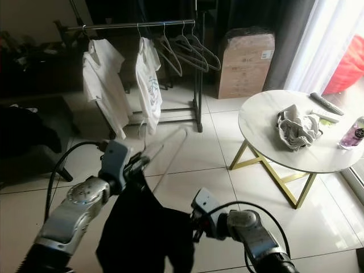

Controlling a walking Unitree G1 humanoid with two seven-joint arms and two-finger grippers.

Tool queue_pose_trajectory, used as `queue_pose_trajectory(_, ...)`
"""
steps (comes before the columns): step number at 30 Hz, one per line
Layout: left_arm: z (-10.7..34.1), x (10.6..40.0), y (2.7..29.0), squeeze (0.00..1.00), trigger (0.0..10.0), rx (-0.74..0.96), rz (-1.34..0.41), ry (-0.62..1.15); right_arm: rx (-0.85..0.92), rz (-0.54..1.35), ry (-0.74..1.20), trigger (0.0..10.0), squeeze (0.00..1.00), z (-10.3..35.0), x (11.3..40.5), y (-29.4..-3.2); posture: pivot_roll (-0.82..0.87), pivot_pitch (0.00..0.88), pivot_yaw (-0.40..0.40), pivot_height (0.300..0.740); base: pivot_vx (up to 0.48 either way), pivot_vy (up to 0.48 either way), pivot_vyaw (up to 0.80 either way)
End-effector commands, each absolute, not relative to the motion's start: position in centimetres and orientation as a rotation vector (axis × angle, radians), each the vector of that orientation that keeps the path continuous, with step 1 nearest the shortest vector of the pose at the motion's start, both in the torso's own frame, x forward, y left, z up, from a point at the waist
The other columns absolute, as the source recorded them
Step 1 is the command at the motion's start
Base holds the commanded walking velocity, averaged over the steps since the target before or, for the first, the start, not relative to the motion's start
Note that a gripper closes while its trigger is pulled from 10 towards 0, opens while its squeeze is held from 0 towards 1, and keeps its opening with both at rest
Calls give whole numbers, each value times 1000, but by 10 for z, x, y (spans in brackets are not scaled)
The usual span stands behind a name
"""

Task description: Hang hanger

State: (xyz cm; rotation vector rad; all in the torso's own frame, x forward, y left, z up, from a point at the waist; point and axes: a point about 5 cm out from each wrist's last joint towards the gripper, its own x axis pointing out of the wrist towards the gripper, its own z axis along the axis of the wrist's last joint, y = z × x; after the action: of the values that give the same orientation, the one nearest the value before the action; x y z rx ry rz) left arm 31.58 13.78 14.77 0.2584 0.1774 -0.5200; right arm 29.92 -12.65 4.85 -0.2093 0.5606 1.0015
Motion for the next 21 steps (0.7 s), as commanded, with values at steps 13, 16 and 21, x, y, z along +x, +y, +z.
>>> queue_pose_trajectory(13, 136, 293, 171, 0, 10000, 398, -754, 371, -367, 1031, 661, 10000, 145, 39, 291, -148, 44, 145, 41, 740, 0, 0, 0)
queue_pose_trajectory(16, 138, 286, 170, 0, 10000, 369, -862, 360, -392, 1015, 638, 10000, 0, 42, 295, -150, 40, 142, 45, 740, 0, 0, 0)
queue_pose_trajectory(21, 137, 269, 181, 0, 10000, 500, -1098, 423, -404, 1100, 580, 10000, 47, 58, 297, -150, 38, 136, 56, 740, 0, 0, 0)
